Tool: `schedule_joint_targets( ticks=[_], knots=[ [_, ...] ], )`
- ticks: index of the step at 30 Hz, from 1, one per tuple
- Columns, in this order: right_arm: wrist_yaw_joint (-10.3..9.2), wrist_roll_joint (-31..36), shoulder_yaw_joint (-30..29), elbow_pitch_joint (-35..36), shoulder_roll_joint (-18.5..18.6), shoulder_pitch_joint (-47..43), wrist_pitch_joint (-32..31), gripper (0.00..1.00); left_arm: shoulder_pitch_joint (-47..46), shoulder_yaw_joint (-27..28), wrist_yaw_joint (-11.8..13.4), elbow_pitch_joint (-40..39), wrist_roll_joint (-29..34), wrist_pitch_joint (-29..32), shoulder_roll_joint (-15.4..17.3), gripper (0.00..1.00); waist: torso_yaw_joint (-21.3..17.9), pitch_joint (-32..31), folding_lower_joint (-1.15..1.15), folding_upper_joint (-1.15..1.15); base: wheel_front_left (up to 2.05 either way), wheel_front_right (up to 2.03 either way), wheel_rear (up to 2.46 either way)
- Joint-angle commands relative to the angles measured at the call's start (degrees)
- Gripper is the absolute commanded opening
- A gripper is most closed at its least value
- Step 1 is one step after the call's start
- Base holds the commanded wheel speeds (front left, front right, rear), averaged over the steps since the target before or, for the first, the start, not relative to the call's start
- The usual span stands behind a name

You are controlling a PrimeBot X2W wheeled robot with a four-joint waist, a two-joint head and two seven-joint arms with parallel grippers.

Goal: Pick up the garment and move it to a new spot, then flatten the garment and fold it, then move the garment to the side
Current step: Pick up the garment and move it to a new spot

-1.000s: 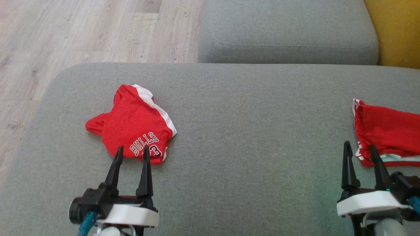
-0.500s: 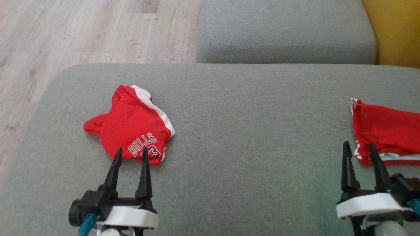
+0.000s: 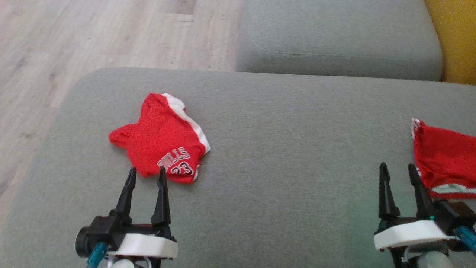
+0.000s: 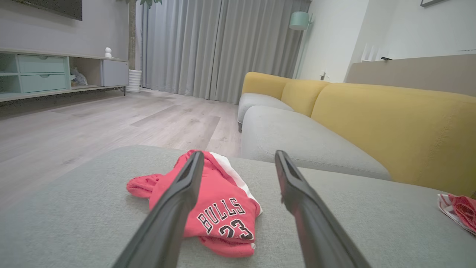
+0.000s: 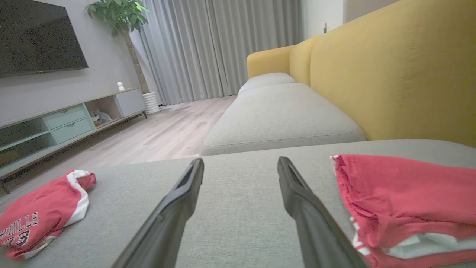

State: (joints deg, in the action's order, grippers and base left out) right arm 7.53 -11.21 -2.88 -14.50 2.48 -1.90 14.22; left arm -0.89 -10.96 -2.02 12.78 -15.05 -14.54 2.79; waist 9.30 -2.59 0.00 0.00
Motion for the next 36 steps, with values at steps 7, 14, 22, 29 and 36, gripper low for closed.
schedule_joint_targets(
  ticks=[7, 14, 22, 29, 36],
  knots=[
    [-0.04, -1.4, 3.6, 1.5, 0.4, 0.5, 0.8, 1.00, -2.5, 2.8, 0.0, -1.4, 1.0, -0.5, 0.1, 1.00, 5.7, -0.5, 0.00, 0.00, 0.00, 0.00, 0.00],
    [-0.04, -2.5, 6.7, 1.2, 0.4, 0.1, 0.8, 1.00, -2.2, 3.9, -0.5, -1.1, 2.1, -0.5, 0.1, 1.00, 10.6, -1.1, 0.00, 0.00, 0.00, 0.00, 0.00],
    [-0.04, -3.4, 8.9, 0.7, 0.4, -0.1, 0.8, 1.00, -1.7, 4.9, -1.1, -0.9, 2.7, -0.5, 0.1, 1.00, 12.8, -1.5, 0.00, 0.00, 0.00, 0.00, 0.00],
    [-0.04, -3.3, 9.6, 0.6, 0.4, 0.5, 0.8, 1.00, -2.8, 4.8, -2.0, 0.0, 3.3, -0.5, 0.1, 1.00, 11.5, -0.2, 0.00, 0.00, 0.00, 0.00, 0.00],
    [-0.04, -2.1, 9.0, 1.3, 0.4, 2.6, 0.8, 1.00, -13.3, -1.4, -4.9, 7.5, 5.2, 2.0, 2.5, 1.00, 8.5, 4.4, 0.00, 0.00, 0.00, 0.00, 0.00]
  ],
)
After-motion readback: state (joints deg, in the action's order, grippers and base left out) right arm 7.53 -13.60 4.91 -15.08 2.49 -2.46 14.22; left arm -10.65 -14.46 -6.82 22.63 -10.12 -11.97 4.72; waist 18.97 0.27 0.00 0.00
